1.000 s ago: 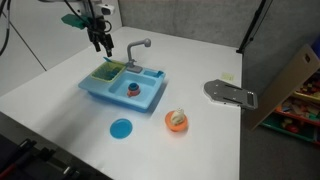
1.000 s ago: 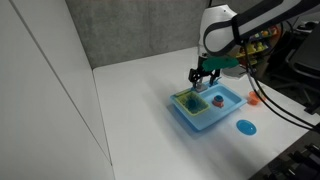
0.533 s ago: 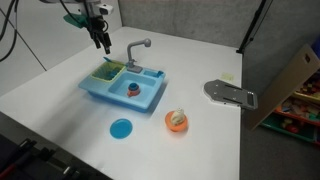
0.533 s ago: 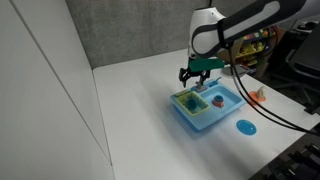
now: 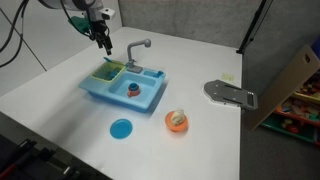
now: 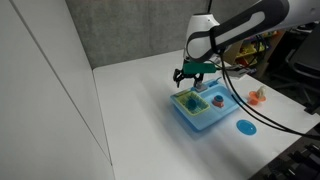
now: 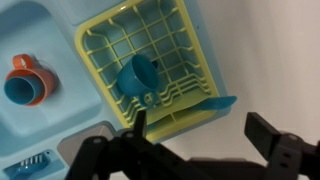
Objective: Put the blue knife from the dishrack in the blue cup
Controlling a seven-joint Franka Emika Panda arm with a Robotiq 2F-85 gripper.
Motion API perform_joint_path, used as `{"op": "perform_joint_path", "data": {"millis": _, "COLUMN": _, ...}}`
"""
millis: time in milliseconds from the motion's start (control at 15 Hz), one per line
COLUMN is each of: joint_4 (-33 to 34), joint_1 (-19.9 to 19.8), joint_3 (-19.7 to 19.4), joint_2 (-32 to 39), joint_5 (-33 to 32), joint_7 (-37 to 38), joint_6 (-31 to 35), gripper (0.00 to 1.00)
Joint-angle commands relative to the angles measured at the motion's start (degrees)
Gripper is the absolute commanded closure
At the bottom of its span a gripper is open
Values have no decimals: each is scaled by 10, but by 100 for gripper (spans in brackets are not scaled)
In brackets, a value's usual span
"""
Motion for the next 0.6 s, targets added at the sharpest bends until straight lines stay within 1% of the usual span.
{"op": "perform_joint_path", "data": {"millis": 0, "joint_4": 2, "joint_1": 4, "joint_3": -4, "joint_2": 3, "joint_5": 6, "joint_7": -2, "joint_6": 2, "gripper": 0}}
{"op": "perform_joint_path", "data": {"millis": 267, "joint_4": 1, "joint_1": 4, "joint_3": -4, "joint_2": 5, "joint_5": 7, "joint_7": -2, "joint_6": 3, "gripper": 0}}
{"op": "perform_joint_path", "data": {"millis": 533, "joint_4": -15, "joint_1": 4, "joint_3": -9, "joint_2": 3, "joint_5": 8, "joint_7": 5, "joint_6": 44, "gripper": 0}}
